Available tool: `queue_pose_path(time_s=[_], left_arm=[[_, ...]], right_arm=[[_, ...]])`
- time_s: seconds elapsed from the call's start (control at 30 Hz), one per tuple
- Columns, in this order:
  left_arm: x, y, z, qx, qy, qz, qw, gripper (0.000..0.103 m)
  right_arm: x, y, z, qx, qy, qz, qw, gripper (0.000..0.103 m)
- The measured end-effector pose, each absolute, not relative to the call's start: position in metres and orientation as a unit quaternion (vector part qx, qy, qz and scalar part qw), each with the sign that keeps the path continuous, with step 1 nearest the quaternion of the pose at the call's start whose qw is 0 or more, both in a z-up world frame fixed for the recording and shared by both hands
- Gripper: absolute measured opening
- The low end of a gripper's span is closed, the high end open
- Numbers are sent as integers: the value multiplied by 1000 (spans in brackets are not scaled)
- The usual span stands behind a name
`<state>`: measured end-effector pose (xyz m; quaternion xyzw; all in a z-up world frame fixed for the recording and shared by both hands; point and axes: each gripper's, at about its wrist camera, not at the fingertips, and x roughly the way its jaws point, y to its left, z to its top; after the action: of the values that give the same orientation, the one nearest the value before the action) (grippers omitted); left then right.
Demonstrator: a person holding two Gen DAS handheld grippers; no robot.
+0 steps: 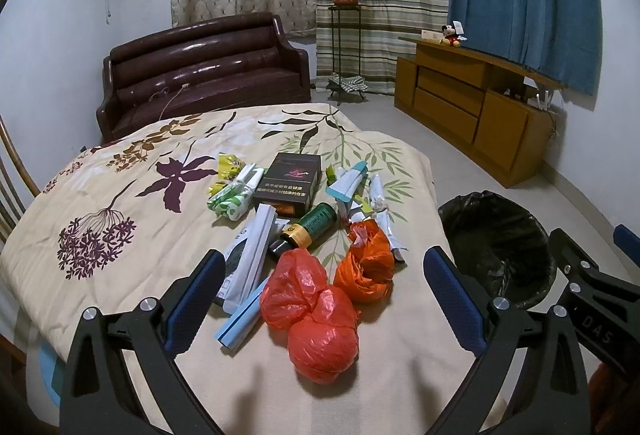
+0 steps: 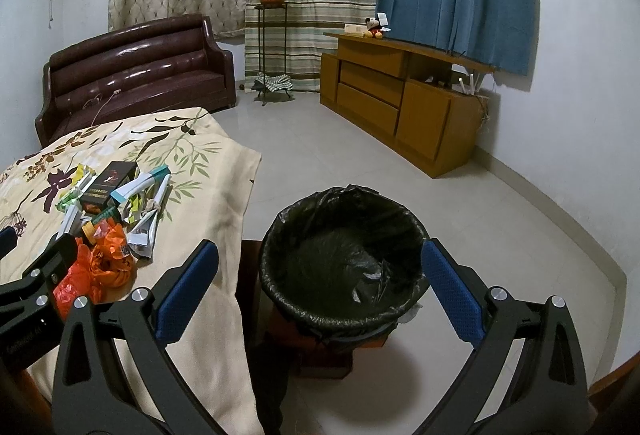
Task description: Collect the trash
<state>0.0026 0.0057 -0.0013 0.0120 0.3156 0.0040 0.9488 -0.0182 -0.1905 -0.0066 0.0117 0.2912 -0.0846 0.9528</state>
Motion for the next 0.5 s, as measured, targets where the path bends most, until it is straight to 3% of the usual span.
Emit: queue_pose_path(time_s=[0.5], left_arm=[[2,5,-3,14,317,4,948,97]], right_arm=[[-18,-191,-8,12,293,-85,952,99]])
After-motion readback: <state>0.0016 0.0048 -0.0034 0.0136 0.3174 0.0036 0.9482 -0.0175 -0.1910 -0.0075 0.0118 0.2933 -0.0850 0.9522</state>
